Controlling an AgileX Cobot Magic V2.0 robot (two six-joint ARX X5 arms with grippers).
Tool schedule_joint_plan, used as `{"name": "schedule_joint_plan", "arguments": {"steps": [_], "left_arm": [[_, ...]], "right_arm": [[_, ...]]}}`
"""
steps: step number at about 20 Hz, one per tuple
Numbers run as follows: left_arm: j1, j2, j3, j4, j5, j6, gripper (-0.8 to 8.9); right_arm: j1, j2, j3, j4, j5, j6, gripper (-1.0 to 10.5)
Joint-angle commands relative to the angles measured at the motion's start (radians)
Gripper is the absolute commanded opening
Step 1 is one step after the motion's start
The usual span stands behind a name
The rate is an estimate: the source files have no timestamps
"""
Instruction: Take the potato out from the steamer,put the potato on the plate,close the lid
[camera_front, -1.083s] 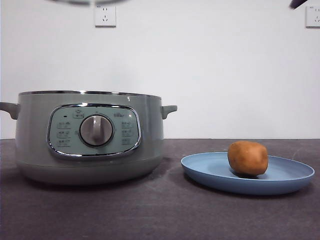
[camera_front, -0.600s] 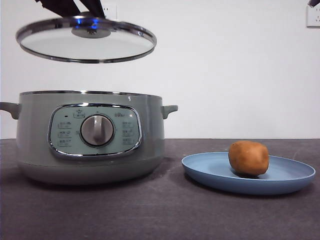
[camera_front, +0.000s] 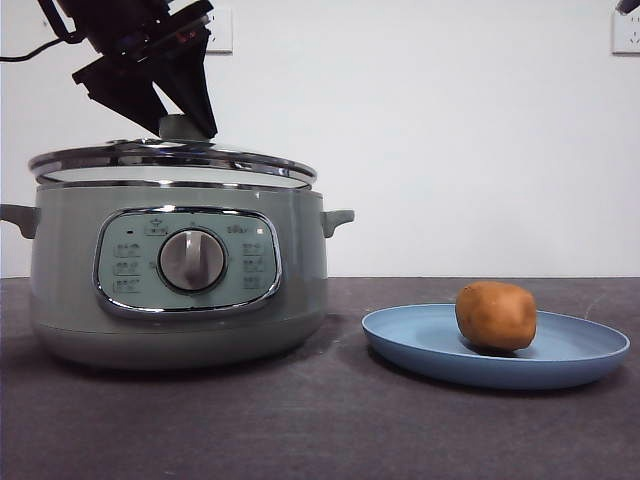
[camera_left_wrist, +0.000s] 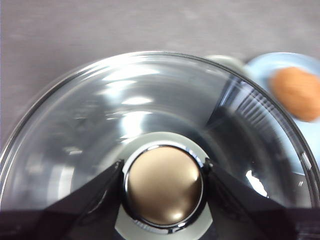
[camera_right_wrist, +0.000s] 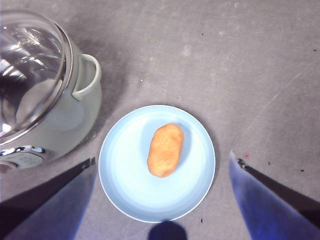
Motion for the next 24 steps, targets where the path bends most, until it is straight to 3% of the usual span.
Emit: {"name": "schedule_joint_plan", "arguments": {"steps": [1,8,14,21,22,23,24], "left_arm": [[0.001,-0.011,0.008,0.034,0.004,-0.008,-0.08],[-0.035,-0.010,-0.031,0.069,0.002,-0.008,-0.08],[-0.042,-0.010,-0.092,0.088,-0.131,-0.007,-0.08],[-0.051,-0.010,-0.092,0.064,-0.120,-0.016,0.01],[-0.050,-0.010,-0.092,0.064,-0.121,-0.020,0.42],[-0.050,-0.010,-0.092,0.064,-0.121,-0.027,1.98],[-0.050,-0.010,-0.092,0.065,-0.124,-0.036,4.17]], "right_arm": [[0.000,0.001,-0.004,0.004,0.002,0.011,4.4],[0.000,0.001,-0.004,0.012,0.002,0.010,4.4],[0.000,0.001,-0.004,0.011,0.002,0.010,4.4],[0.000,0.001,-0.004,0.011,-0.002,0.010,4.4],[0.000,0.001,-0.004,0.011,-0.002,0.010,4.4],[0.000,0.001,-0.004,0.011,-0.002,0.010,4.4],[0.000,0.001,-0.004,0.011,-0.002,0.010,4.4]]}}
